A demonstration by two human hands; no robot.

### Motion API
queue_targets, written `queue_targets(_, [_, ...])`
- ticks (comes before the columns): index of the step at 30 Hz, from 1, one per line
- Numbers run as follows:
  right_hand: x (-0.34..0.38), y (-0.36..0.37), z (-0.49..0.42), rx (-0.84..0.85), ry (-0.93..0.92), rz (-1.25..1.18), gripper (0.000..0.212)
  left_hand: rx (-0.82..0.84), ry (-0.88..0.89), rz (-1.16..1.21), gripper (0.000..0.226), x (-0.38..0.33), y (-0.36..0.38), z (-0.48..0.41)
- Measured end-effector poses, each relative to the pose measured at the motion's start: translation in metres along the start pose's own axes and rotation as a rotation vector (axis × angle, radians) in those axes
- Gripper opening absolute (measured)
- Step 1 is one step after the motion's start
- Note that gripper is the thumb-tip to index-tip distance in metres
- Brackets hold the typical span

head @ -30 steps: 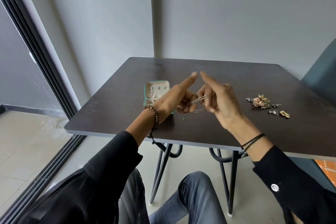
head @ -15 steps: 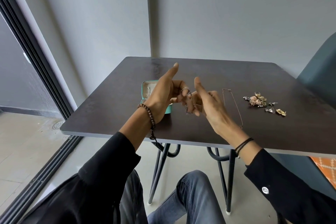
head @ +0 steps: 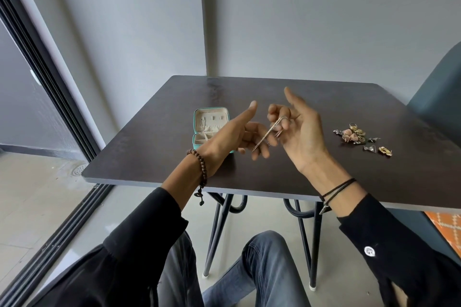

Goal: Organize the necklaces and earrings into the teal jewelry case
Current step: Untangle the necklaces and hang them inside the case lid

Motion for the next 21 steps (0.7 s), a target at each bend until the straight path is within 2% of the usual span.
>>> queue_targets(3, [-0.004,0.000,0.003,-0.001,0.030,0.041,0.059,-0.024,0.069,0.077,0.083,-0.004,-0.001,0.003])
queue_targets(7, [-0.009,0.006,0.010,-0.010,0.035,0.418,0.062,-0.098,0.169,0.155,0.062,-0.007,-0.004,0.007])
queue_targets(9, [-0.010,0.008,0.012,0.005,0.042,0.516,0.062,-0.125,0.199,0.228,0.056,-0.003,-0.007,0.008])
queue_targets(15, [-0.009,0.009,0.010,0.126,0.076,0.539,0.062,-0.155,0.187,0.479,0.051,0.007,-0.007,0.011])
queue_targets(21, [-0.015,0.009,0.007,0.248,0.083,0.521,0.044,-0.219,0.176,0.511,0.049,0.016,-0.015,0.014])
Point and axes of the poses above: each hand's wrist, its own z-axis away from the middle knuckle, its own y-axis out of the palm, x = y × z, the point moved 2 cm from there along -z, towards the middle knuckle, and after that the axes turned 13 degrees about x, right-handed, at the moved point
